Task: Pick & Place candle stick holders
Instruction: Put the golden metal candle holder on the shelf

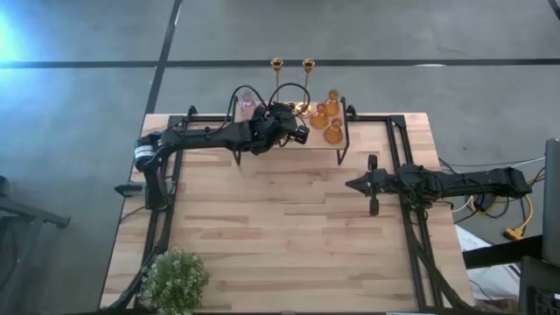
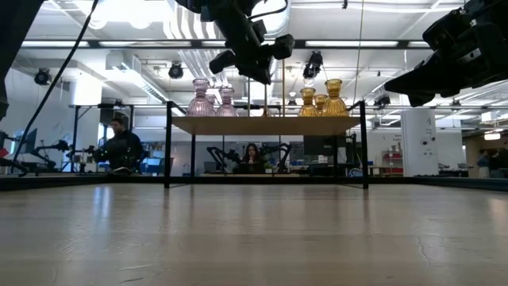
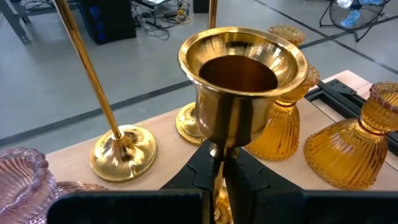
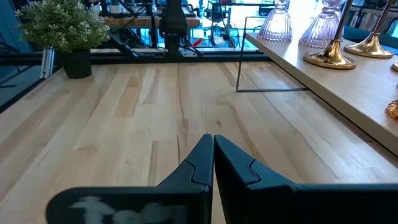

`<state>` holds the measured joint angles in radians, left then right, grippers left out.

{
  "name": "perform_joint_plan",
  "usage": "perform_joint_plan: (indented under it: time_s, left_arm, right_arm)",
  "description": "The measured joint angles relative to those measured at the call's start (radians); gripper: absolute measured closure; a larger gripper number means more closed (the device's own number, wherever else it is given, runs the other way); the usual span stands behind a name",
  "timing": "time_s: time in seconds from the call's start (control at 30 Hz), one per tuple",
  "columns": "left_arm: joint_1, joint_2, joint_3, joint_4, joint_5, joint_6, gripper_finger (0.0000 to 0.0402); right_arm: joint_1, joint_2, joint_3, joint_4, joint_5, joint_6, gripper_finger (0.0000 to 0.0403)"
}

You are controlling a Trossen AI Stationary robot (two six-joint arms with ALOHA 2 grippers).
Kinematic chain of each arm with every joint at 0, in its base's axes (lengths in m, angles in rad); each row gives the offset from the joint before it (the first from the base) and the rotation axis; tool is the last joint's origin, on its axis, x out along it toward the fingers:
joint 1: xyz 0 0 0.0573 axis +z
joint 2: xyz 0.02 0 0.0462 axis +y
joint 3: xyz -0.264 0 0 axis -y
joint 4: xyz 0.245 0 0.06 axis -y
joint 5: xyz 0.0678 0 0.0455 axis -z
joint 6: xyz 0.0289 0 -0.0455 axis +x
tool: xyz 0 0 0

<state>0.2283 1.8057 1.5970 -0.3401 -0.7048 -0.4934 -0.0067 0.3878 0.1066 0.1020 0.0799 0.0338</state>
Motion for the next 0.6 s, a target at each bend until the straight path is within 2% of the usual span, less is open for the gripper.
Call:
perform_joint_plan:
  time_s: [0.6]
  left_arm:
    - [0.002, 0.002, 0.000, 0.001, 0.011, -0.001, 0.0373]
  right_arm:
    - [0.000, 0.000, 0.000, 0.000, 0.000, 0.000, 0.0394]
